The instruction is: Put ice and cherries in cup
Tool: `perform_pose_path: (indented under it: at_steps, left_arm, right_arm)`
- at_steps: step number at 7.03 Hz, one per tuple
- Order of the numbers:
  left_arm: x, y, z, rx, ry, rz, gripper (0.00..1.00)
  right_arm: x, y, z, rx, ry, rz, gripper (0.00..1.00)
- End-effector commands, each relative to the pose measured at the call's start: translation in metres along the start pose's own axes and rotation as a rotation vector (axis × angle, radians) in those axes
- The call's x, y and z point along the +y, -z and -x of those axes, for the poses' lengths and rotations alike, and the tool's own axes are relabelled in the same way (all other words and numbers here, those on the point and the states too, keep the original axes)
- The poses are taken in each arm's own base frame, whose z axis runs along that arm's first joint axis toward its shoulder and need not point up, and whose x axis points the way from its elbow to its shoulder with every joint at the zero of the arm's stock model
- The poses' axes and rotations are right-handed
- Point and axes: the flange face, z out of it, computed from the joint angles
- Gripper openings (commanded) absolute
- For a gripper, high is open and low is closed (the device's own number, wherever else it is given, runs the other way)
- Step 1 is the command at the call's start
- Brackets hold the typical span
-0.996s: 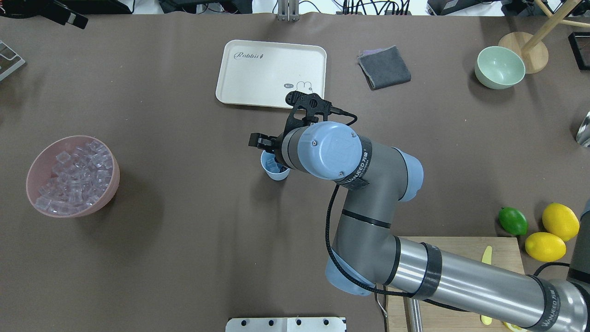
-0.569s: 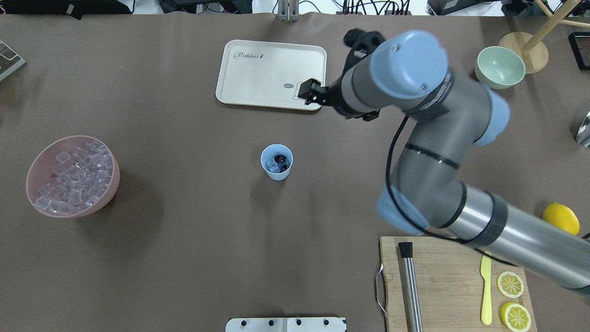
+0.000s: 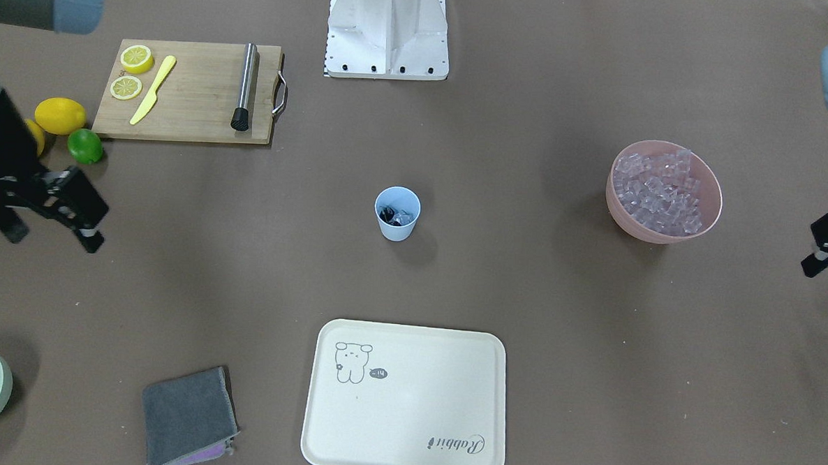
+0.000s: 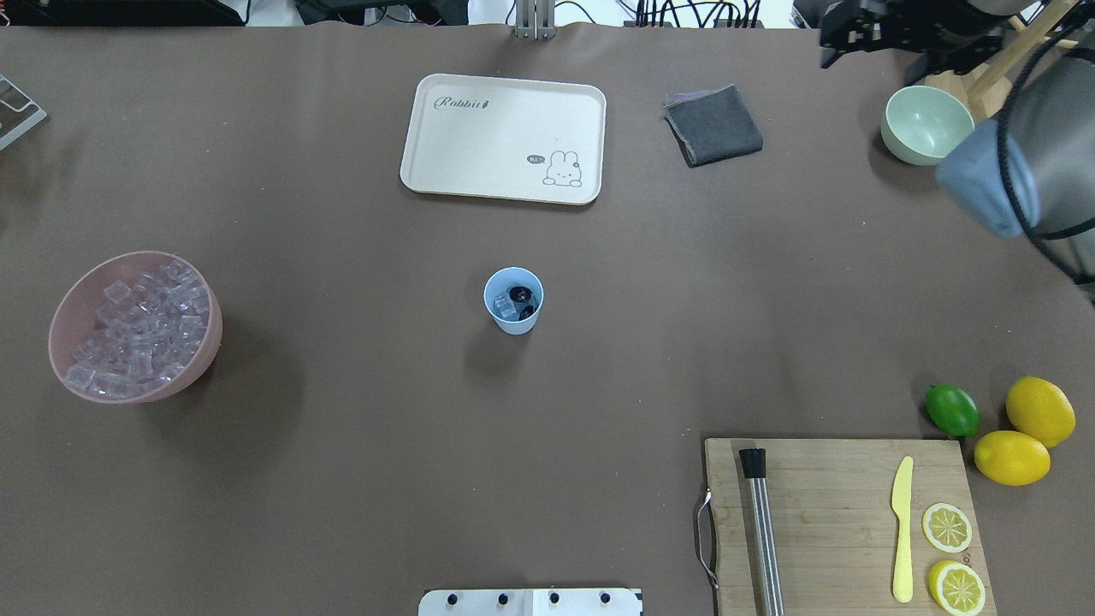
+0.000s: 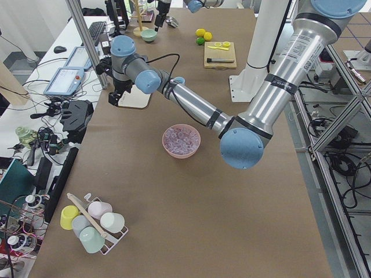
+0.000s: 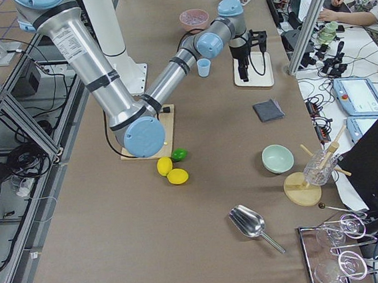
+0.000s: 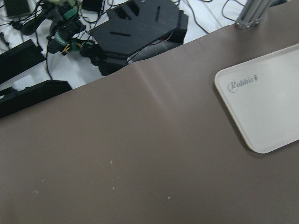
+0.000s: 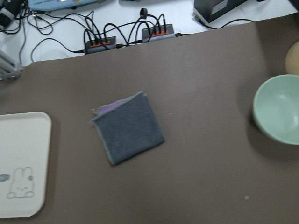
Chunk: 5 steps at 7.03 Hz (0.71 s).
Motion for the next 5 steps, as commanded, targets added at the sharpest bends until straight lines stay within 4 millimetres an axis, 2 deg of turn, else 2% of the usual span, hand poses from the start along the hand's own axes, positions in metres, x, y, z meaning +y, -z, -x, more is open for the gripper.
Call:
perform_pose_path:
  at_steps: [1, 2, 3, 4, 5]
  left_arm:
    - [0.011, 0.007, 0.091, 0.001, 0.182, 0.045, 0.98]
    - [0.017, -0.002, 0.113, 0.074, 0.243, 0.083, 0.98]
    - [0.026, 0.006, 0.13, 0.152, 0.333, 0.092, 0.98]
    - [0.041, 0.002, 0.136, 0.212, 0.507, 0.123, 0.98]
    - [0.047, -0.002, 0.142, 0.195, 0.496, 0.111, 0.98]
  right_arm:
    - [-0.02, 0.015, -0.137, 0.053, 0.093, 0.036, 1.0]
    - [-0.011, 0.013, -0.191, 0.065, 0.134, 0.071, 1.0]
    - [-0.004, 0.019, -0.243, 0.09, 0.147, 0.077, 1.0]
    - [0.004, 0.026, -0.277, 0.095, 0.099, 0.082, 1.0]
    - [0.018, 0.023, -0.304, 0.11, 0.067, 0.094, 1.0]
